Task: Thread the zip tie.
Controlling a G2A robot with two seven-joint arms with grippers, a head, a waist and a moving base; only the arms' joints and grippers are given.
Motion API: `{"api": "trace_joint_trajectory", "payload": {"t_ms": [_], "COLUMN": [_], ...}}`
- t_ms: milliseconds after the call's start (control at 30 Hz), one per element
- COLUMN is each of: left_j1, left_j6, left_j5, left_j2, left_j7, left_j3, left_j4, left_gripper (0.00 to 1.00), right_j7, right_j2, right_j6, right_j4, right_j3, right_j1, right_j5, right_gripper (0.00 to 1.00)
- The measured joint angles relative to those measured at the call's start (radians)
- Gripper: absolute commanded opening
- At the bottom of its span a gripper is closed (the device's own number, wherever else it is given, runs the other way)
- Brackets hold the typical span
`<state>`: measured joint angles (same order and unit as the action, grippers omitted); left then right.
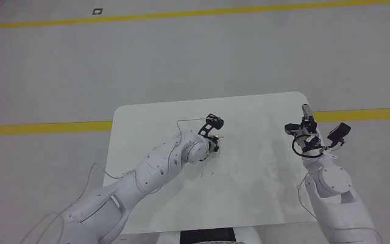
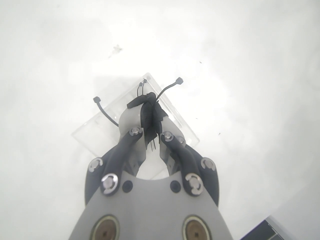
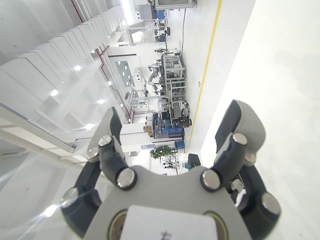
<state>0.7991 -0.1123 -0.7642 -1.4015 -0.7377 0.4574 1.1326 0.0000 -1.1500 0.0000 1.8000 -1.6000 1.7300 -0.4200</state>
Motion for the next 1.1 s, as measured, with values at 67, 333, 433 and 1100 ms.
{"api": "trace_joint_trajectory", "payload": {"t_ms": [67,333,433,1100], "left_j1": [0.009,0.074,0.109,0.183], "left_j6": [-0.006,0.05,0.086,0.275], "left_j5": [-0.016,-0.065,-0.081,-0.017], "left_j2": [0.01,0.075,0.104,0.154], "left_j7": [-0.021,-0.129,-0.167,-0.25], "left_j3": [0.012,0.09,0.133,0.208], "left_j4": [0.036,0.226,0.303,0.401], "left_gripper": [0.0,0.0,0.0,0.0], "right_j7": [0.0,0.0,0.0,0.0], "right_j2": [0.0,0.0,0.0,0.0], "right_j6": [0.0,0.0,0.0,0.0], "right_j4": [0.0,0.0,0.0,0.0], "right_j3": [0.0,0.0,0.0,0.0], "right_j1": [0.0,0.0,0.0,0.0], "right_j5": [0.0,0.0,0.0,0.0], "right_gripper": [1.0,1.0,1.0,1.0]}}
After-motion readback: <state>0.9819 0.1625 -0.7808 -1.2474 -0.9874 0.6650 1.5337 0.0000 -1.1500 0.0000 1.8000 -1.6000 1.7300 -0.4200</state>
